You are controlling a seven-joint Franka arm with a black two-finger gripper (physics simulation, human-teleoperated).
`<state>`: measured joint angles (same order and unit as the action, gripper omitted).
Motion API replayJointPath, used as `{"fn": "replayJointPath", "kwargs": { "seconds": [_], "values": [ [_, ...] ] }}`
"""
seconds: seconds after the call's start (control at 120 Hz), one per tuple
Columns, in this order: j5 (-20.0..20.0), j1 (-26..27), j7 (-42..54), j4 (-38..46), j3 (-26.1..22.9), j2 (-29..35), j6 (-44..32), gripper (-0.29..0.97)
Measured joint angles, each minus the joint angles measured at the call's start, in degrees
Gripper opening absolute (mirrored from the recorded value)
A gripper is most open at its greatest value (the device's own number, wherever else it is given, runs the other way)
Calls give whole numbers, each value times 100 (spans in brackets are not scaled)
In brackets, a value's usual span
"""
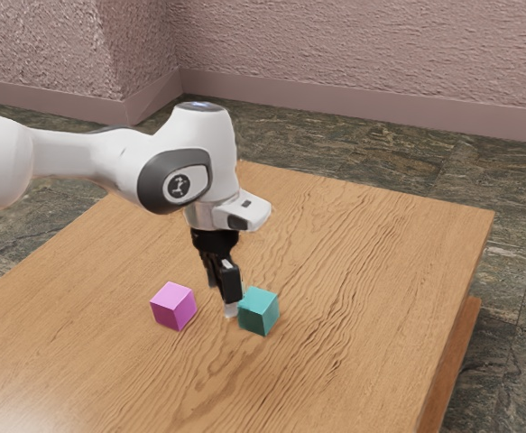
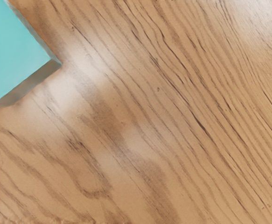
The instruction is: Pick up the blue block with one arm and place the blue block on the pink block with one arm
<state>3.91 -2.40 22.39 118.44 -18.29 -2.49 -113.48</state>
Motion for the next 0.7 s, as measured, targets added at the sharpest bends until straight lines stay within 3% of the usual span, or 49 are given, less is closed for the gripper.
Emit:
{"fn": "replayJointPath", "kwargs": {
  "seconds": [0.142, 0.317, 0.7],
  "values": [
    [-17, -613, -263, 105, -96, -170, -323, 68],
    [-185, -322, -678, 146, -231, -284, -590, 68],
    [-219, -408, -1374, -247, -218, -1001, -1000, 68]
  ]
}}
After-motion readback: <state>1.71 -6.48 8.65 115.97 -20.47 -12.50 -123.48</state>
